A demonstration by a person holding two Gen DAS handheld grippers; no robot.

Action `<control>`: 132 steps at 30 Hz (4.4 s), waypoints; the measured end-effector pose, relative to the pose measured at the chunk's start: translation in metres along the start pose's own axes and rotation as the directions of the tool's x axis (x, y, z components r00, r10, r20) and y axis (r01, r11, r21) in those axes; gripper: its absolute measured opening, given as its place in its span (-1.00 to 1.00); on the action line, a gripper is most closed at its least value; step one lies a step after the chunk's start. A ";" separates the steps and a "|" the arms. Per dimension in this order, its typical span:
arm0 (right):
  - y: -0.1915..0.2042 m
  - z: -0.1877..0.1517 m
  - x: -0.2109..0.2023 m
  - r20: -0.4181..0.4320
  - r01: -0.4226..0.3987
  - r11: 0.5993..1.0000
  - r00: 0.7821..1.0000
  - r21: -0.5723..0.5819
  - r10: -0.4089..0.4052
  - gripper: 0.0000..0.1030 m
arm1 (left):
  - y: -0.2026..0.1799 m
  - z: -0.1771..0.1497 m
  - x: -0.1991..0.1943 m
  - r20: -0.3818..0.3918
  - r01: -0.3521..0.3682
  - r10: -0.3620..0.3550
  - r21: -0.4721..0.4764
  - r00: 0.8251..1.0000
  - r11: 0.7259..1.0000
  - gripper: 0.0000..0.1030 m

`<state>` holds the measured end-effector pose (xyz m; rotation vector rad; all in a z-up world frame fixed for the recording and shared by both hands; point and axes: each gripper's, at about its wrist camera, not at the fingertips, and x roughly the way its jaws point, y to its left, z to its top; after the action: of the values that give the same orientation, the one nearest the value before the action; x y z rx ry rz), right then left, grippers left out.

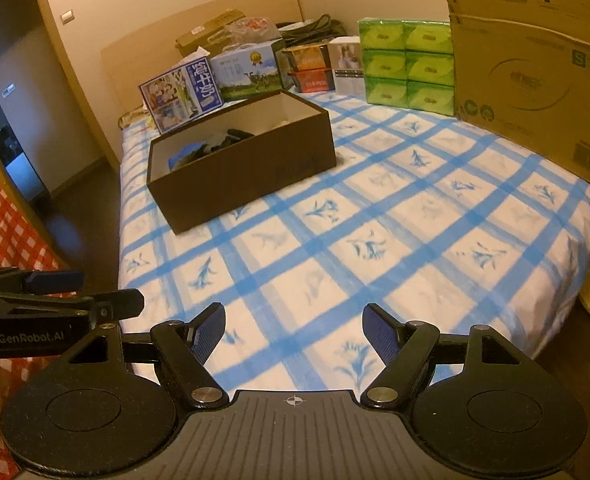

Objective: Organize soft objects

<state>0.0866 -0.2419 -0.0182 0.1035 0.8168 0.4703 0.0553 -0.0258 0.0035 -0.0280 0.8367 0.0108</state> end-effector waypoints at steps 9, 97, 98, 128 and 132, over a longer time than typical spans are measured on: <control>0.004 -0.030 -0.019 -0.031 0.023 1.000 0.999 0.018 -0.022 0.46 | -0.006 -0.026 -0.012 -0.021 0.021 -0.021 0.012 1.000 1.000 0.54; 0.013 -0.042 -0.019 -0.045 0.036 0.999 0.998 0.031 -0.035 0.46 | -0.001 -0.037 -0.015 -0.023 0.024 -0.024 0.012 0.999 1.000 0.54; 0.013 -0.042 -0.019 -0.045 0.036 0.999 0.998 0.031 -0.034 0.46 | -0.001 -0.037 -0.015 -0.023 0.025 -0.024 0.011 0.999 1.000 0.54; 0.016 -0.042 -0.015 -0.050 0.036 0.999 0.998 0.034 -0.034 0.46 | -0.002 -0.036 -0.013 -0.026 0.024 -0.023 0.013 0.999 1.000 0.54; 0.016 -0.043 -0.015 -0.052 0.038 0.999 0.998 0.036 -0.036 0.46 | -0.002 -0.036 -0.013 -0.026 0.024 -0.024 0.014 0.999 1.000 0.54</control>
<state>0.0415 -0.2382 -0.0333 0.1103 0.8762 0.4244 0.0200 -0.0288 -0.0113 -0.0250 0.8625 -0.0181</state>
